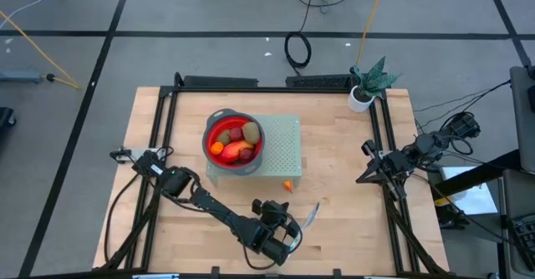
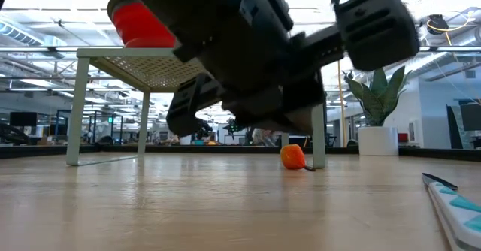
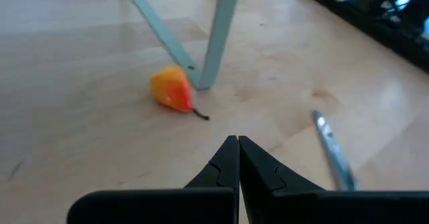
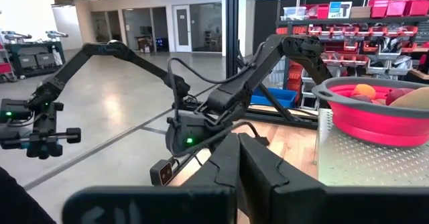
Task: Pick & Place Fruit
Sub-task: Put the orange pear into the red strainer bowl on the shelf
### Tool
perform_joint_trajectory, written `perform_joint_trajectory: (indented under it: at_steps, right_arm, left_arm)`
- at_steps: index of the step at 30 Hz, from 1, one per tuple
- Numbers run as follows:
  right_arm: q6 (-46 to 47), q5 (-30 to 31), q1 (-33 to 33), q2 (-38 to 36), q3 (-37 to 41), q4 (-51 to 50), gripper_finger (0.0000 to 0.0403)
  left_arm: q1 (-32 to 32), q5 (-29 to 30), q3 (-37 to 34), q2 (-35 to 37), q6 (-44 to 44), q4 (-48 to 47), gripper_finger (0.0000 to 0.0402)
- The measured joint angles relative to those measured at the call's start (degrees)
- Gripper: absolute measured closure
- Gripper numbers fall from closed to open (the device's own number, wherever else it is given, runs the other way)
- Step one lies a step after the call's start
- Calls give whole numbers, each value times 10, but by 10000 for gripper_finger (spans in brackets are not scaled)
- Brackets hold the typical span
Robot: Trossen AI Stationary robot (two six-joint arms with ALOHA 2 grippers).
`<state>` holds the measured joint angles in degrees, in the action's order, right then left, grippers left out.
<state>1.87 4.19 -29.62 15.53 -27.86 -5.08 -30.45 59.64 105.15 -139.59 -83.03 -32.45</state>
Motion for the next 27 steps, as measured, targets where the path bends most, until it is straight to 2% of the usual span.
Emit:
perform_joint_trajectory:
  at_steps: [13, 22, 27]
  right_arm:
    - [0, 0, 0, 0, 0, -13, 403]
    - [0, 0, 0, 0, 0, -18, 403]
    - [0, 0, 0, 0, 0, -21, 403]
  left_arm:
    - [34, 2, -13, 0, 35, 14, 396]
    - [38, -44, -13, 0, 63, 27, 390]
    - [47, -43, -13, 0, 63, 27, 362]
